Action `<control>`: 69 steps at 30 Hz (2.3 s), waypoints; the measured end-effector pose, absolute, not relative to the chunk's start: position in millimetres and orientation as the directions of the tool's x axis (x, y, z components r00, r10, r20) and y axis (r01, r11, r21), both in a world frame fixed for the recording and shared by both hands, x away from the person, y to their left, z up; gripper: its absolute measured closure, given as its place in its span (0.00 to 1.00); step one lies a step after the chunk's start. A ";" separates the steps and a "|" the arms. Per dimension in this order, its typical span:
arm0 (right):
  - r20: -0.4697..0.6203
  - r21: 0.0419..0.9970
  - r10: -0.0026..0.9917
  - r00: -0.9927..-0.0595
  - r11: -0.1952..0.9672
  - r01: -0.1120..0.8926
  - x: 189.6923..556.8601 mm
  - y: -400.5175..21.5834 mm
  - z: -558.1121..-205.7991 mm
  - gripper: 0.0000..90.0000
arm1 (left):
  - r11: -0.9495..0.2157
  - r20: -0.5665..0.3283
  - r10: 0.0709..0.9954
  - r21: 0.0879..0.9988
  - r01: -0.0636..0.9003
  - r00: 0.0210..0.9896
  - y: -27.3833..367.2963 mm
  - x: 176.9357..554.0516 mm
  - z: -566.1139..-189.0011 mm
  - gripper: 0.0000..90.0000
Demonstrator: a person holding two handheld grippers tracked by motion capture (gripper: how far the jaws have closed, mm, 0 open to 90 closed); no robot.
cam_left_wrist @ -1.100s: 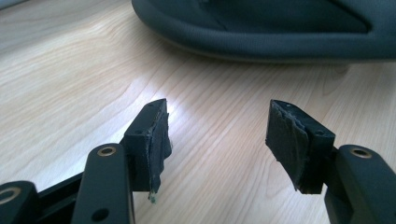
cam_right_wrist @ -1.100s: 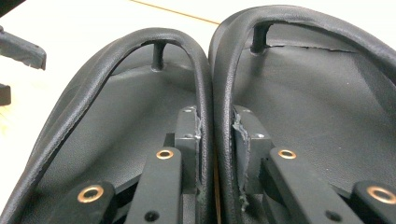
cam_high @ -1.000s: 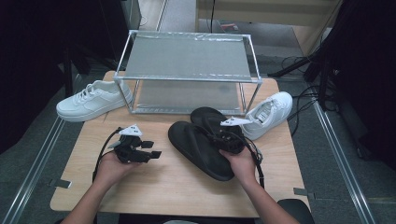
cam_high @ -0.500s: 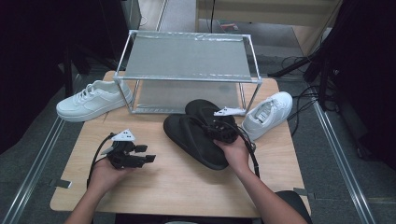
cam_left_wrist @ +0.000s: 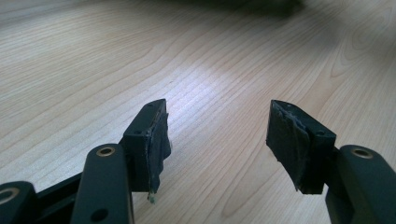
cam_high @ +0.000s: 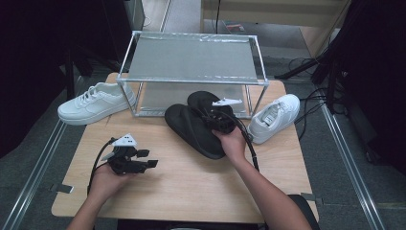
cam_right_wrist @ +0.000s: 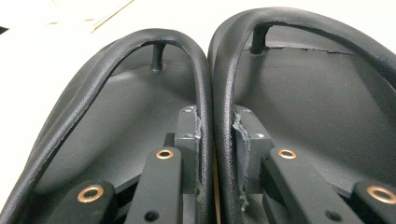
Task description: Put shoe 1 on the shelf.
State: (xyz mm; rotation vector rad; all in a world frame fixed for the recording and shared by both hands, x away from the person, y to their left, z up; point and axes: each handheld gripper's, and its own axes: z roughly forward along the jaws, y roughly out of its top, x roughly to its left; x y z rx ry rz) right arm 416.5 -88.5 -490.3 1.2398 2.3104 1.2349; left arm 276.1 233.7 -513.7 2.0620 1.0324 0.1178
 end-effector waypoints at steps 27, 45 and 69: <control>0.188 0.782 0.822 -0.537 0.205 0.589 451.1 -86.1 -509.7 0.73 | -0.349 -0.260 0.695 0.693 0.631 0.670 227.6 279.0 -516.5 0.43; 0.136 0.787 0.801 -0.583 0.271 0.555 438.0 -93.6 -492.2 0.59 | -0.359 -0.272 0.676 0.690 0.628 0.685 223.1 288.0 -514.3 0.44; 0.215 0.823 0.712 -0.668 0.236 0.516 392.4 -126.9 -476.9 0.60 | -0.360 -0.270 0.668 0.698 0.619 0.694 214.6 314.1 -501.5 0.49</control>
